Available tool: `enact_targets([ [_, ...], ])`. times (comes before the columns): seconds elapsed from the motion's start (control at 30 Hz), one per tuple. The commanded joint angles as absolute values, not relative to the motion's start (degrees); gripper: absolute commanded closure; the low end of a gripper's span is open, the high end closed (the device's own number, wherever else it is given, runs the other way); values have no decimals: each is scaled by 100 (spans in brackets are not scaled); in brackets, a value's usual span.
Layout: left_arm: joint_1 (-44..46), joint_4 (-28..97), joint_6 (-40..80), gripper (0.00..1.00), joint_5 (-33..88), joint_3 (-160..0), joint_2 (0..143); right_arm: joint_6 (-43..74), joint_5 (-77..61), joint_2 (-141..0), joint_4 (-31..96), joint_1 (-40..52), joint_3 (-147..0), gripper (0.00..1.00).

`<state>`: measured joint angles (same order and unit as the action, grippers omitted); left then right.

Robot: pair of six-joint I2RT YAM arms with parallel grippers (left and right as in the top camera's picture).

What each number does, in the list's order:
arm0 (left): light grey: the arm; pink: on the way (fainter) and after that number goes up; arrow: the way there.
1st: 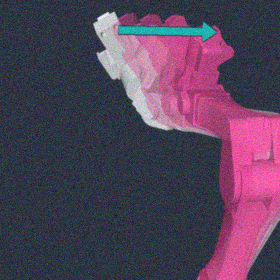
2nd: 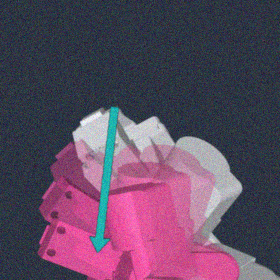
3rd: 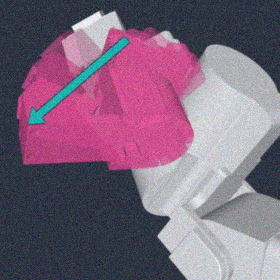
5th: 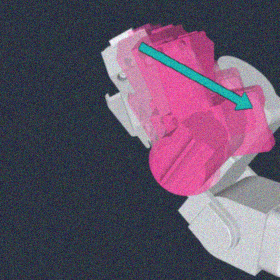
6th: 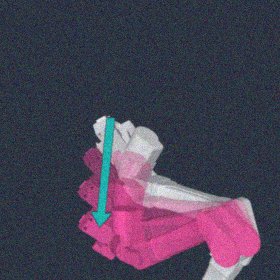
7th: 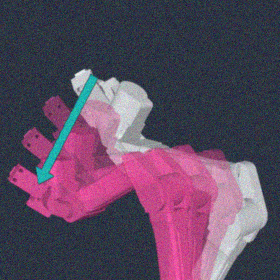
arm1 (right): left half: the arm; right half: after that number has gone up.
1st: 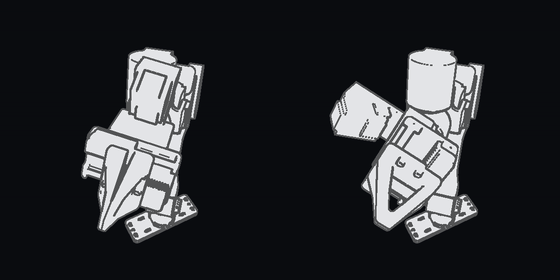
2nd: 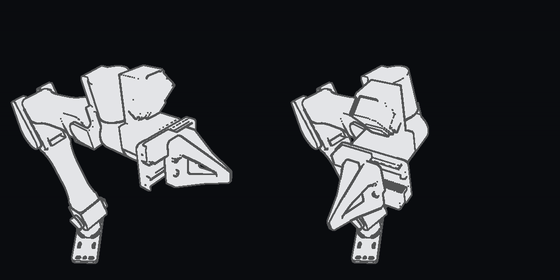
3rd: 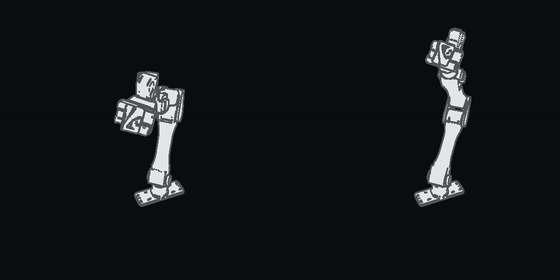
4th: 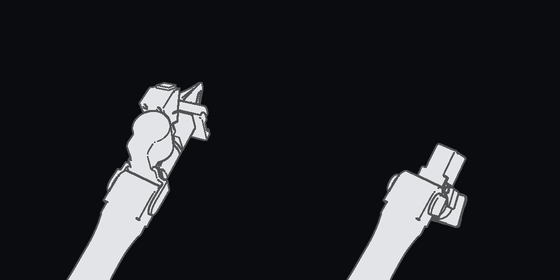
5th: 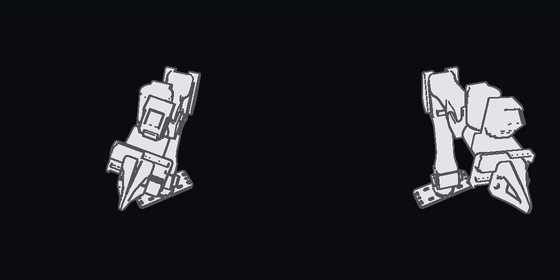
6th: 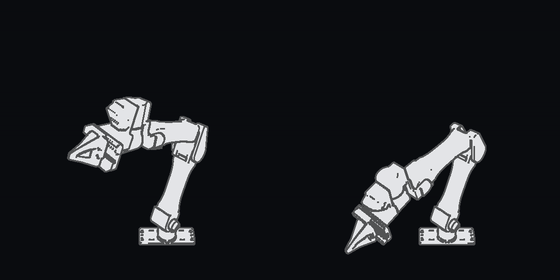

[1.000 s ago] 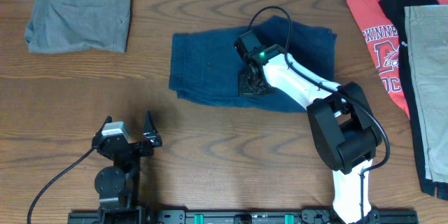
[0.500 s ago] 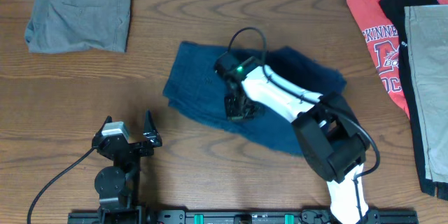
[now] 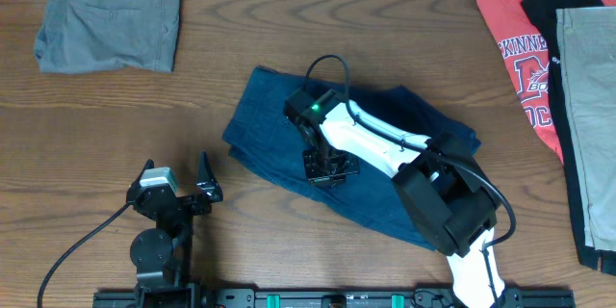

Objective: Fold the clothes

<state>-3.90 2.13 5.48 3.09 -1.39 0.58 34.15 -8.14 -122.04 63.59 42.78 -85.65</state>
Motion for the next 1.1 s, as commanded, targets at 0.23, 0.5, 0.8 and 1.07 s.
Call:
enact_targets([
  [0.23, -373, 375, 454, 2, 342, -23, 23, 3511, -296, -10851, 6624, 3468, -8484, 99],
  [0.5, -373, 375, 454, 2, 342, -23, 21, 3511, 215, -10210, 7570, 2239, -8484, 99],
  [0.8, -373, 375, 454, 2, 342, -23, 23, 3511, 561, -10182, 7854, 1135, -8252, 99],
  [1.07, -373, 375, 454, 2, 342, -23, 23, 3509, 480, -10184, 7192, 576, -7293, 99],
])
